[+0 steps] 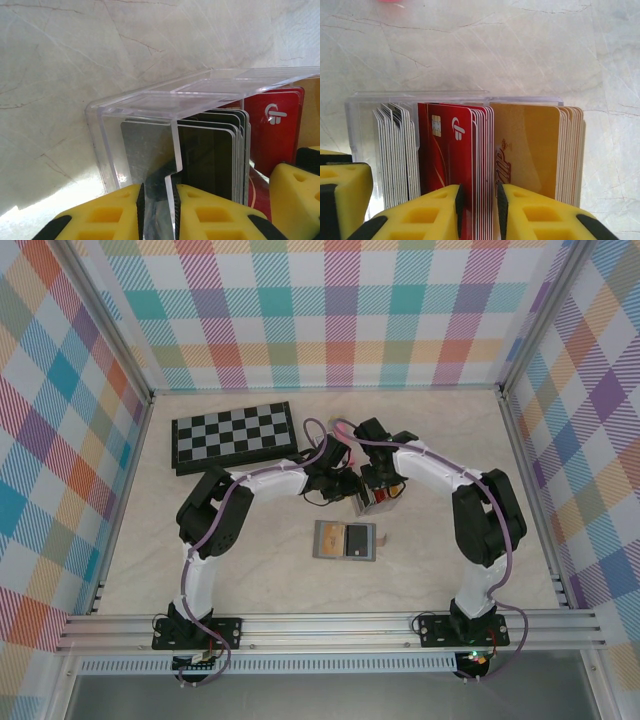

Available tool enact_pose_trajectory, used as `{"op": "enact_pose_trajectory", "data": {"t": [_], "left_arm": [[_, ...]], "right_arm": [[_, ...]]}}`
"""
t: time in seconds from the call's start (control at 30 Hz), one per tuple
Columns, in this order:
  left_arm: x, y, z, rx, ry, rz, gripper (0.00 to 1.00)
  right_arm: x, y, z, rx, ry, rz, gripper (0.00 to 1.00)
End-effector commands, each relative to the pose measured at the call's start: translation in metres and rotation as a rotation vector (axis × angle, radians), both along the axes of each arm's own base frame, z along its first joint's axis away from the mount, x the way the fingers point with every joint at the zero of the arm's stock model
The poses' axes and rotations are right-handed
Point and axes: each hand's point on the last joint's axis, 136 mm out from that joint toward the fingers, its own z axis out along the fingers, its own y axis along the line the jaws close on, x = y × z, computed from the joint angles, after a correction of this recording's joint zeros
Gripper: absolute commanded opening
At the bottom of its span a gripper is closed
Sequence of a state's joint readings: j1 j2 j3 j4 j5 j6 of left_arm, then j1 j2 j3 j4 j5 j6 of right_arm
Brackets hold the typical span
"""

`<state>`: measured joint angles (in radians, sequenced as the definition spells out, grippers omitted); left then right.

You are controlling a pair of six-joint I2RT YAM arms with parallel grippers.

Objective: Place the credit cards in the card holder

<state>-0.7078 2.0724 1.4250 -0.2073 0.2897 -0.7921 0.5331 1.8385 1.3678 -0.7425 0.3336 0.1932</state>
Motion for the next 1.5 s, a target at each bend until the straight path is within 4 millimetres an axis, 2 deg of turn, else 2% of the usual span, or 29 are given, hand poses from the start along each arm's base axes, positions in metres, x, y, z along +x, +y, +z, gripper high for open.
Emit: {"op": "enact_pose_trajectory", "data": {"t": [0.0,0.17,0.4,0.7,1.03,1.17,1.47], "left_arm": [[-0.018,0.025,-0.022,0.095,0.079,0.017,0.22],[-0.017,0.025,-0.021,0.092,0.079,0.018,0.21],[-0.018,0.026,-0.023,0.095,0.083,0.019,0.21],[-0.018,0.025,-0.025,0.089,0.088,0.023,0.21],[-0.019,0.024,-0.026,0.086,0.09,0.022,0.21],[-0.019,0.024,-0.025,0.084,0.091,0.023,0.21],[-0.02,0.025,-0.025,0.083,0.096,0.023,0.21]], "right_arm": [[0.004,-0.007,0.014,-0.032,-0.033,-0.006,0.24],[0.003,-0.008,0.014,-0.036,-0.032,-0.011,0.16],[0.004,-0.008,0.021,-0.034,-0.048,-0.012,0.13],[0.003,-0.007,0.032,-0.013,-0.058,-0.01,0.04],[0.0,0.0,0.043,0.041,-0.057,-0.002,0.06],[0.0,0.002,0.042,0.049,-0.052,0.003,0.07],[0.0,-0.008,0.031,-0.025,-0.033,0.004,0.09]]}}
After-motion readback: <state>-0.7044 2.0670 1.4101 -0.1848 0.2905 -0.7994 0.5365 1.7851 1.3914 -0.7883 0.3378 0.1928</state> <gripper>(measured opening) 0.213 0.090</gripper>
